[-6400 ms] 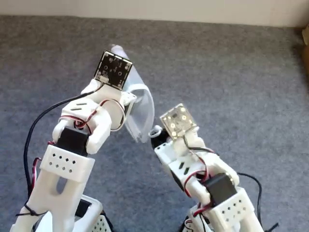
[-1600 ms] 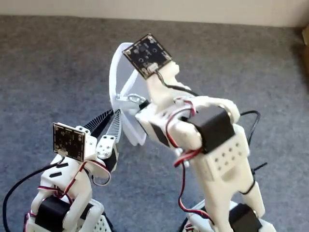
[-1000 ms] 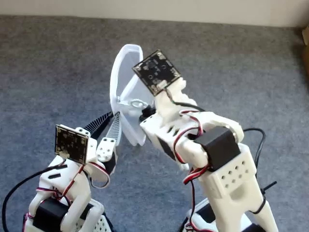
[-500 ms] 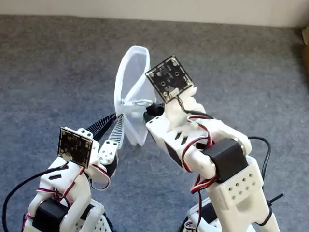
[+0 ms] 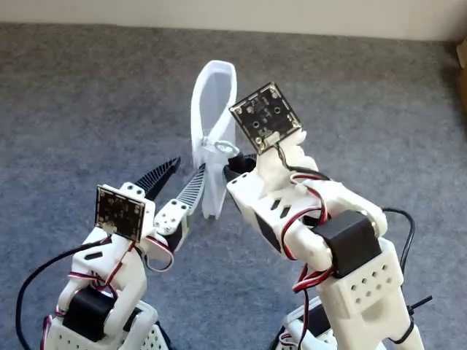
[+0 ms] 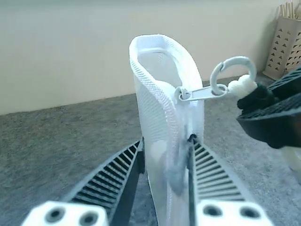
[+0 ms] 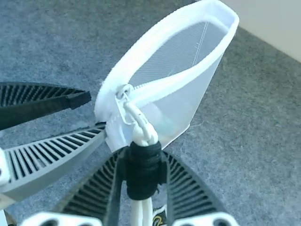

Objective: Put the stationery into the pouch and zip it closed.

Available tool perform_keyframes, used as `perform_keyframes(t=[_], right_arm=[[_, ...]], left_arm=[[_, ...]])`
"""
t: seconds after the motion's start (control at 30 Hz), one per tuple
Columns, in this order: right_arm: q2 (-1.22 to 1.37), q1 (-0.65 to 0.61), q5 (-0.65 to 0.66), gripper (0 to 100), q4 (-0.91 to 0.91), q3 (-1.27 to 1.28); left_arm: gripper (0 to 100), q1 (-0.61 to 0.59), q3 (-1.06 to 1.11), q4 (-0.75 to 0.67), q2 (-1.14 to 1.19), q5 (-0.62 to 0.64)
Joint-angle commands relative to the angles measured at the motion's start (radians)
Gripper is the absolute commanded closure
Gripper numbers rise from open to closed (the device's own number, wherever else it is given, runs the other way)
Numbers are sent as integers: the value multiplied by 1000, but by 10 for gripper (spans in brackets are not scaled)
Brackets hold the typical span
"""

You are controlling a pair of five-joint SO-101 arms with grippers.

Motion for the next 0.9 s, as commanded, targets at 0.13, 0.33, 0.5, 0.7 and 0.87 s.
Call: perform_keyframes(t=[0.13,0.33,0.5,0.7,0.87], right_arm=[[-25,-13,14,995,5,-7],[-24,-13,14,995,5,-7],[-24,-13,14,995,5,-7],[-24,-13,14,995,5,-7],[-27,-13,14,995,4,7]], left_arm=[[843,104,-22,-31,-25,0],[842,104,-131,95,-25,2],[840,104,-133,103,-24,2],[840,154,-131,112,-24,-2],[840,119,-130,110,-16,-2]])
